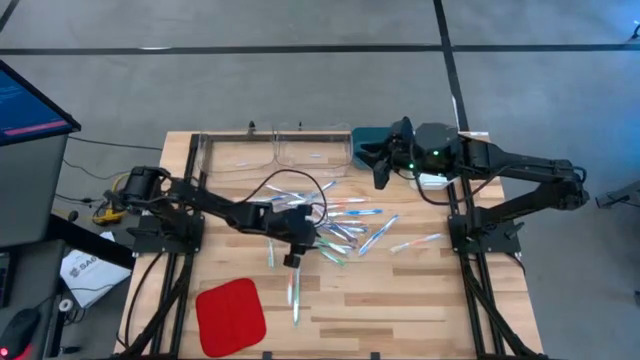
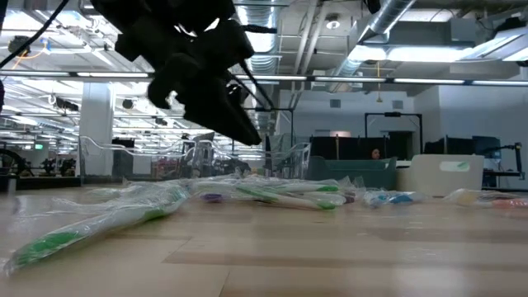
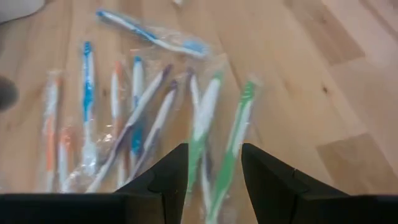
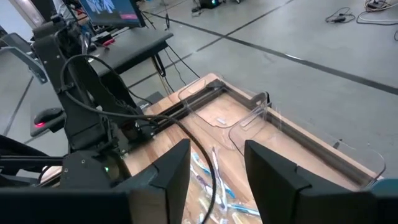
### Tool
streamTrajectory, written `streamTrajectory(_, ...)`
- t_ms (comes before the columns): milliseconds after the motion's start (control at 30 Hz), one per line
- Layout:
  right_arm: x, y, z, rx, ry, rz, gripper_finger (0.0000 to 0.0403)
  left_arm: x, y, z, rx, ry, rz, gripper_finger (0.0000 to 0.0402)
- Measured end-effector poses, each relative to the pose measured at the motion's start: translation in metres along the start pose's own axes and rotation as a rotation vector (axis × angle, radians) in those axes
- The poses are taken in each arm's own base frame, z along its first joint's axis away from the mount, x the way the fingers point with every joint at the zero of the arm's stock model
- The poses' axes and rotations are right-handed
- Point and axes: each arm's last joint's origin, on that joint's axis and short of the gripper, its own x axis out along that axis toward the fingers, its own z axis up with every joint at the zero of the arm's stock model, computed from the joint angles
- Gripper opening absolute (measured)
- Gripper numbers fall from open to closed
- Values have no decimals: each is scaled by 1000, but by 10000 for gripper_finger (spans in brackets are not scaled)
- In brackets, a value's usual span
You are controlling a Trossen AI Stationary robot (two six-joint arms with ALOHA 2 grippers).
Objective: Pick & Place Toothbrushes
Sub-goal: Put the violet toothbrush into the left transparent bin
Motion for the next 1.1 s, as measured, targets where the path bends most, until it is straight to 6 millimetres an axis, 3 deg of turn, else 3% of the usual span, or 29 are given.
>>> streamTrajectory(233, 6, 0, -4, -9, 27, -11, 143, 8, 12, -8, -17, 26, 23, 144)
streamTrajectory(467, 11, 1, -6, -13, 41, -18, 144, 31, 6, -27, 28, 118, -32, 144)
streamTrajectory(1100, 11, 1, -7, 0, 49, -19, 147, 25, 12, -19, -11, 92, 44, 144)
